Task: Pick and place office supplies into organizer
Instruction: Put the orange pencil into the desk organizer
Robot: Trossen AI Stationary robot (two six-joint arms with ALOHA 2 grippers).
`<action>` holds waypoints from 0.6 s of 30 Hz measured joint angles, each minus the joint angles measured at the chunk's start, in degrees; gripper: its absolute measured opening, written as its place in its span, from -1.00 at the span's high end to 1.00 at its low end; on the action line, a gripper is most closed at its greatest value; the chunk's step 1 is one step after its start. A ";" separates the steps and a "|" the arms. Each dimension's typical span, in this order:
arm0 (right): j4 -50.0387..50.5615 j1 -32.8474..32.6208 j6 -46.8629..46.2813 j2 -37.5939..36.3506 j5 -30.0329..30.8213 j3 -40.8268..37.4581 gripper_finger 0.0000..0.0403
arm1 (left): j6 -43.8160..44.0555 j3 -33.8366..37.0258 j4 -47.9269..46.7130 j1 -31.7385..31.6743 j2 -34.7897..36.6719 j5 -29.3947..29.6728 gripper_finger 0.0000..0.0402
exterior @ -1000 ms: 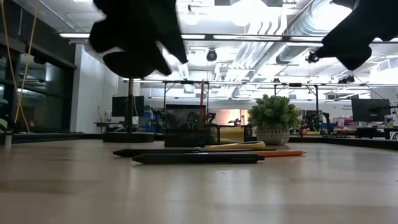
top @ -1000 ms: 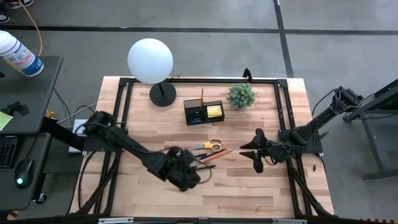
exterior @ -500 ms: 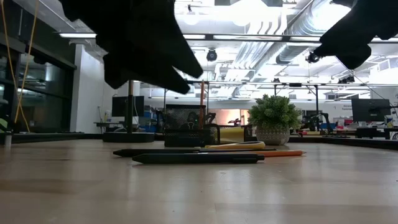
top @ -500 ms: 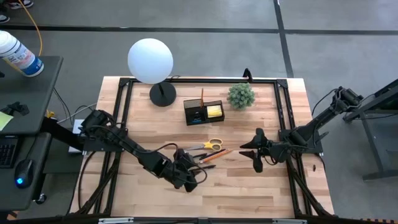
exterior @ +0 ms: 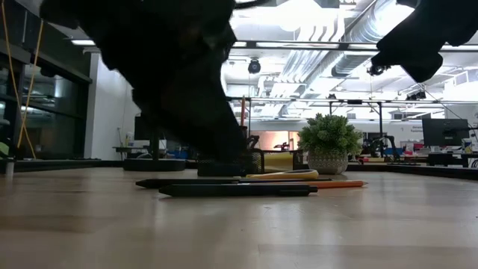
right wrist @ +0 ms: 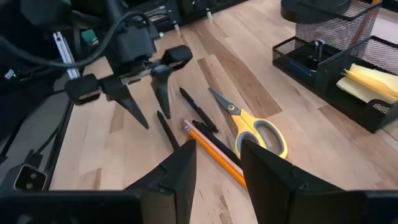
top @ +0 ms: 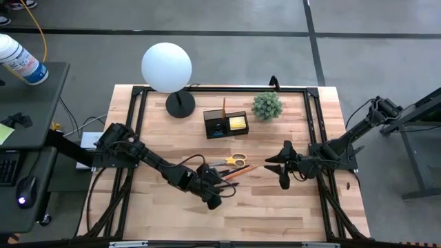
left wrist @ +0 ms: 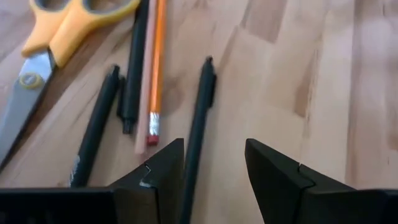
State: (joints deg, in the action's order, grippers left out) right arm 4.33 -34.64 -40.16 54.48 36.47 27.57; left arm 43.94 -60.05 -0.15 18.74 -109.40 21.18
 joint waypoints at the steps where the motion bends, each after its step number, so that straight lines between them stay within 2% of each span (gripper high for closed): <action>1: -0.02 0.19 0.07 0.00 -0.13 0.00 0.38 | 0.22 -0.08 0.32 -0.41 -0.29 0.06 0.21; 9: -0.37 0.65 0.49 0.00 -0.39 0.00 0.38 | -0.30 -0.07 -0.07 -3.11 -0.55 -2.85 0.21; 18: -0.38 0.65 0.59 0.00 -0.92 0.00 0.38 | -1.66 -0.17 0.44 -3.02 -1.64 -6.24 0.21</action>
State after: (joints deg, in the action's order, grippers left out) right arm 3.95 -34.00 -39.57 54.48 35.55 27.57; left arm 42.28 -60.22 0.30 15.73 -111.03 14.94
